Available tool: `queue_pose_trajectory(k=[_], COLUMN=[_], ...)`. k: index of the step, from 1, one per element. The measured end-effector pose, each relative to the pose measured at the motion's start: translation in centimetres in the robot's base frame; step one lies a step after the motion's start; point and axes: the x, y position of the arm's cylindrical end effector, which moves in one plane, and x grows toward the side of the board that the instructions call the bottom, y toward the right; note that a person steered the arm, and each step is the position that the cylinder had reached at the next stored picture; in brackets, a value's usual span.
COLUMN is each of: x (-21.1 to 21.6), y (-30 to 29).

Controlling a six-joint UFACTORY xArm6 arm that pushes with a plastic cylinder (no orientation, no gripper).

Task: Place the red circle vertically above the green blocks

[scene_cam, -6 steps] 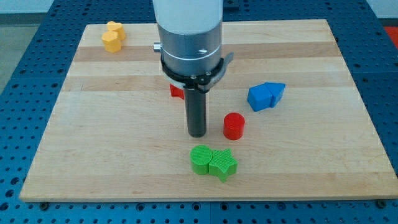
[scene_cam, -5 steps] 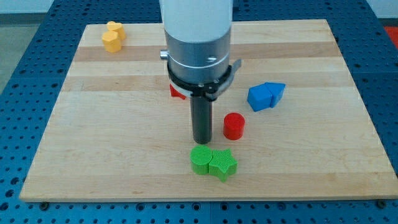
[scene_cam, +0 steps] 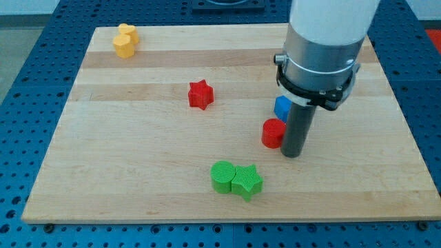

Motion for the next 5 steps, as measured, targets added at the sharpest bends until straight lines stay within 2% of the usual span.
queue_pose_trajectory(k=[3,5], x=[-4.7,-6.1], y=[-5.9,-8.1])
